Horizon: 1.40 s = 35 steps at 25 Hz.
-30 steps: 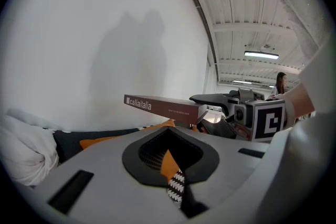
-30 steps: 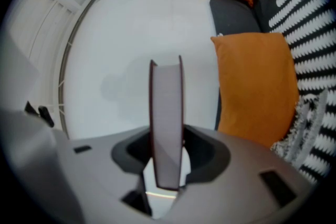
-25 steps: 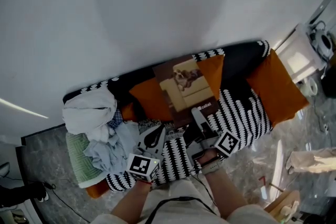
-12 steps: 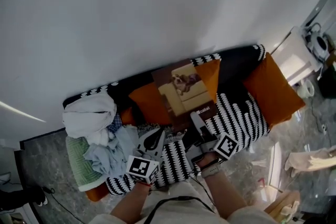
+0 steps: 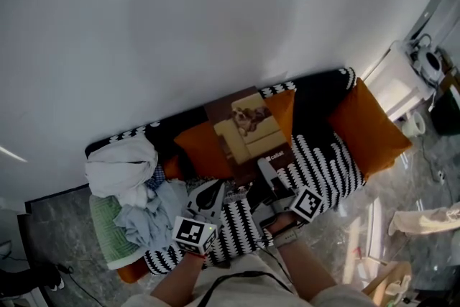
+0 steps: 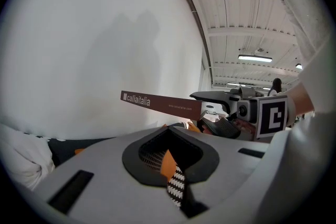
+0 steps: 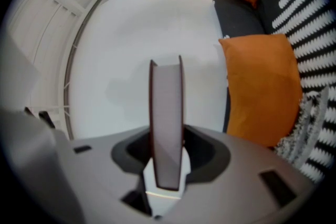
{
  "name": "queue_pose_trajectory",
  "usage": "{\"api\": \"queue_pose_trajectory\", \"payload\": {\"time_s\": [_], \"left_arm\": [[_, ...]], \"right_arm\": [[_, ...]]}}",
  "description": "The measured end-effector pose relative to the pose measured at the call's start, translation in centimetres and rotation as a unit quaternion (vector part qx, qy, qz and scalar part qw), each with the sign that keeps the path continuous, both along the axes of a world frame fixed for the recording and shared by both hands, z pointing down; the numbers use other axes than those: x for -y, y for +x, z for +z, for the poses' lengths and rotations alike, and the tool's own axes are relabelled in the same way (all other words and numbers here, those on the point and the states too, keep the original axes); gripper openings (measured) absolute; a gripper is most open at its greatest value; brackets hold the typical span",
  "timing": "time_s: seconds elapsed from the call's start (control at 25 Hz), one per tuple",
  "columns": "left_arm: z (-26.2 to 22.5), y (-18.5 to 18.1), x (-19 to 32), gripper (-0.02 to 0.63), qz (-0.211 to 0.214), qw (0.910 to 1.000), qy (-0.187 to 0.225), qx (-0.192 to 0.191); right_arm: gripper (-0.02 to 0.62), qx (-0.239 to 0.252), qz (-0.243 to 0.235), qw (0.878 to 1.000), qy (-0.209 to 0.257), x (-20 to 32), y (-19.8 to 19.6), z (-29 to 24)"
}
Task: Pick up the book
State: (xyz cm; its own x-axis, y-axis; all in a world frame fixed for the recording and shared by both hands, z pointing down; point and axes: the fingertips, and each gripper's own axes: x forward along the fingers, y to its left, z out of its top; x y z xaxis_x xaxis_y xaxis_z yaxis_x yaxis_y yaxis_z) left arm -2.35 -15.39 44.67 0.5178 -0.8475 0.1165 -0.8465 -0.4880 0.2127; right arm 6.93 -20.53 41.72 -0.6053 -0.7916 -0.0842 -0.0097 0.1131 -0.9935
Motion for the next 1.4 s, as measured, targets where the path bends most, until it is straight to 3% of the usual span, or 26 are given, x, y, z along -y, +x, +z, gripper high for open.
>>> {"api": "queue_pose_trajectory", "payload": {"time_s": [0.92,1.4], "left_arm": [[-0.8,-0.6,-1.2,0.022,0.016,0.9999,0.004,0.002],[-1.6,-2.3,-0.7,0.022,-0.003,1.0000,0.008,0.001]], "right_arm": [[0.169,0.010,-0.007,1.000,0.011,-1.2,0.0,-2.2],[0.167,0.001,-0.009,1.000,0.007,-1.5,0.1,-1.7]]}}
